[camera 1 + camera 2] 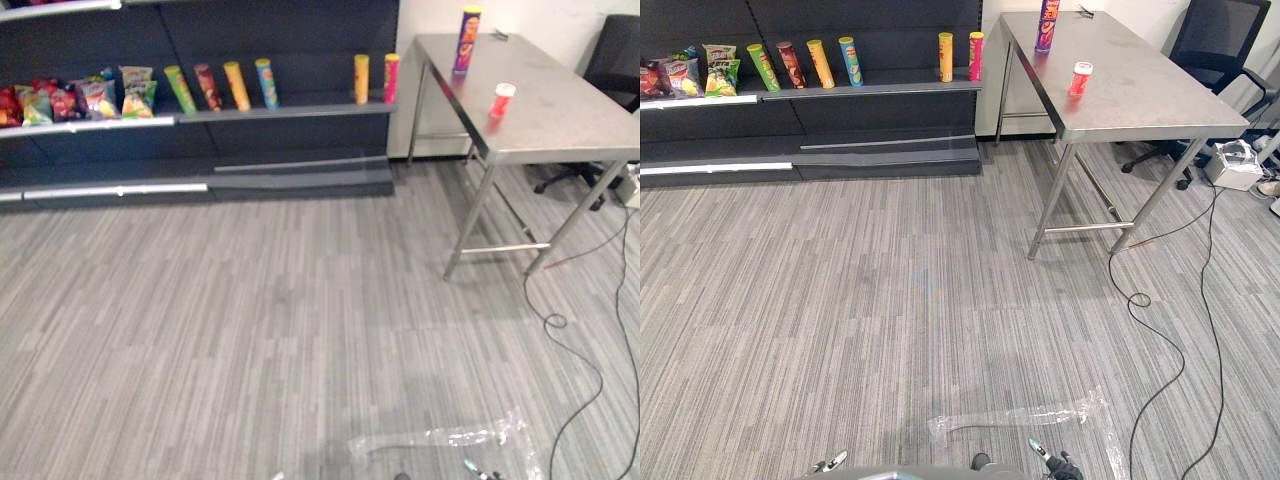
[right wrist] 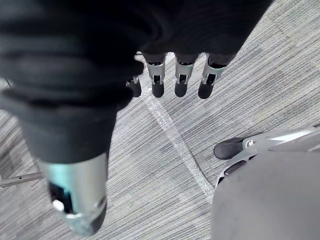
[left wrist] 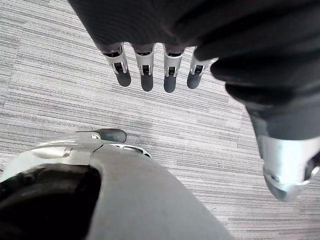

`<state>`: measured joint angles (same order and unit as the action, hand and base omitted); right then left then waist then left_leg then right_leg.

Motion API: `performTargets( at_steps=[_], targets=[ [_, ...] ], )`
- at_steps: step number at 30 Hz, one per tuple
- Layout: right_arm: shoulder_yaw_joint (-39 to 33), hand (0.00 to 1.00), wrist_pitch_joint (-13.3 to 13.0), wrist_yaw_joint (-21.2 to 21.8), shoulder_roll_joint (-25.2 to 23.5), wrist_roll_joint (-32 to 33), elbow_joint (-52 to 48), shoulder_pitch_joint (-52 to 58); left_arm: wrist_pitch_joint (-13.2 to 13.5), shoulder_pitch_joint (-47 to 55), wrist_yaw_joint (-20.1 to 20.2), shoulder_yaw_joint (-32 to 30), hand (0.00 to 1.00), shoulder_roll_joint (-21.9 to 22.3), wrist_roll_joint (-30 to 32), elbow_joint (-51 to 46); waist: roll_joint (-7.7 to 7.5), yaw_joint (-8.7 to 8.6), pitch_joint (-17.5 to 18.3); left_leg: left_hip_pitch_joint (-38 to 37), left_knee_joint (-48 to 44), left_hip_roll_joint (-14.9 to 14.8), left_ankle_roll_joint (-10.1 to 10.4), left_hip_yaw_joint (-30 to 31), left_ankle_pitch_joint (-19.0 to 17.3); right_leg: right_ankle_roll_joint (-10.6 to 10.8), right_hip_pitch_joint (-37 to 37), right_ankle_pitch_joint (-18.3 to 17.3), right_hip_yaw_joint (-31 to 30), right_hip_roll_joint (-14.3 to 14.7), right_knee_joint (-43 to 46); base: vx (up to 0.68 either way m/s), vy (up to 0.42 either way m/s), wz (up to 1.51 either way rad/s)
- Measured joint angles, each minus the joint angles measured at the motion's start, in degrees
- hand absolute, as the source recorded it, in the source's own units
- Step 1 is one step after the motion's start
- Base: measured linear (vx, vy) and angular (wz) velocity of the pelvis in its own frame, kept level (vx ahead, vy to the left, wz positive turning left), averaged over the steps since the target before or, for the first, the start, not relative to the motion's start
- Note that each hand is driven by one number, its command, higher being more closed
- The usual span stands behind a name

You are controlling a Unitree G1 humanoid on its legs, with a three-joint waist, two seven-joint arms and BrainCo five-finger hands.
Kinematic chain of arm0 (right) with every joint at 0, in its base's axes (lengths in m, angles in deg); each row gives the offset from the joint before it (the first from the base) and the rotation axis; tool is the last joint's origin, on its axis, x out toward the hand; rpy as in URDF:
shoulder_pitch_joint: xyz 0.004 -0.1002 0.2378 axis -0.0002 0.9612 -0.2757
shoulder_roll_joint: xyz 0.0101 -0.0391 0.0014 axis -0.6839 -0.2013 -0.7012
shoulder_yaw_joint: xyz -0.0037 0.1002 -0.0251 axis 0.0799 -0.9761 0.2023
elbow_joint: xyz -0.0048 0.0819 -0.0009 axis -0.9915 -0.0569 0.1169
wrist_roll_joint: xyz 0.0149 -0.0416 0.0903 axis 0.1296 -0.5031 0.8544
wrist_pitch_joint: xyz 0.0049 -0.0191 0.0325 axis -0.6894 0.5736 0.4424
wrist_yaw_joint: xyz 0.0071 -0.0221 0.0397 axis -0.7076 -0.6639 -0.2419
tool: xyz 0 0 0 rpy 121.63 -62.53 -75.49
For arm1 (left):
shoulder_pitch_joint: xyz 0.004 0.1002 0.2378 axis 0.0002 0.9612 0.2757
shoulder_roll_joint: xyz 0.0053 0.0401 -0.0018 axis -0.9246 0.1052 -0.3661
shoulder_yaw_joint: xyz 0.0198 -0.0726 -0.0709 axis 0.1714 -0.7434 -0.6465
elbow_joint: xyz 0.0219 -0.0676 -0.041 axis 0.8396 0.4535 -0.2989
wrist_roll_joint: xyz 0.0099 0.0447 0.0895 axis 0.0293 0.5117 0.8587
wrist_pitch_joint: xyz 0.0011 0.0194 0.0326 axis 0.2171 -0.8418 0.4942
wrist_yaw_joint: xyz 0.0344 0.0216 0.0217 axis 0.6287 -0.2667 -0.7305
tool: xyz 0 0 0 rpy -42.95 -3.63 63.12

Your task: Put the gum and the chips on the shelf.

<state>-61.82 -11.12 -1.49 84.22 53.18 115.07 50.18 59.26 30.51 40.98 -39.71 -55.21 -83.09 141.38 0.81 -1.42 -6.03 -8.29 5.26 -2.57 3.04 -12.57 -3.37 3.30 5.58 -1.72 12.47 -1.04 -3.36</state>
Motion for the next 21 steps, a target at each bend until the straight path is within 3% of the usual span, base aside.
performTargets(
  at_steps=[21],
  targets=[
    [0.1, 0.00, -0.4, 0.1, -0.2, 1.2, 0.2, 0.0, 0.1, 0.1, 0.1, 1.2, 0.00, -0.3, -2.1, 0.0, -0.33, 0.02, -0.2, -0.1, 0.2, 0.1, -0.3, -0.2, 0.2, -0.1, 0.7, 0.1, 1.0, 0.0, -1.0, -0.02, -0.011, 0.01]
  ],
)
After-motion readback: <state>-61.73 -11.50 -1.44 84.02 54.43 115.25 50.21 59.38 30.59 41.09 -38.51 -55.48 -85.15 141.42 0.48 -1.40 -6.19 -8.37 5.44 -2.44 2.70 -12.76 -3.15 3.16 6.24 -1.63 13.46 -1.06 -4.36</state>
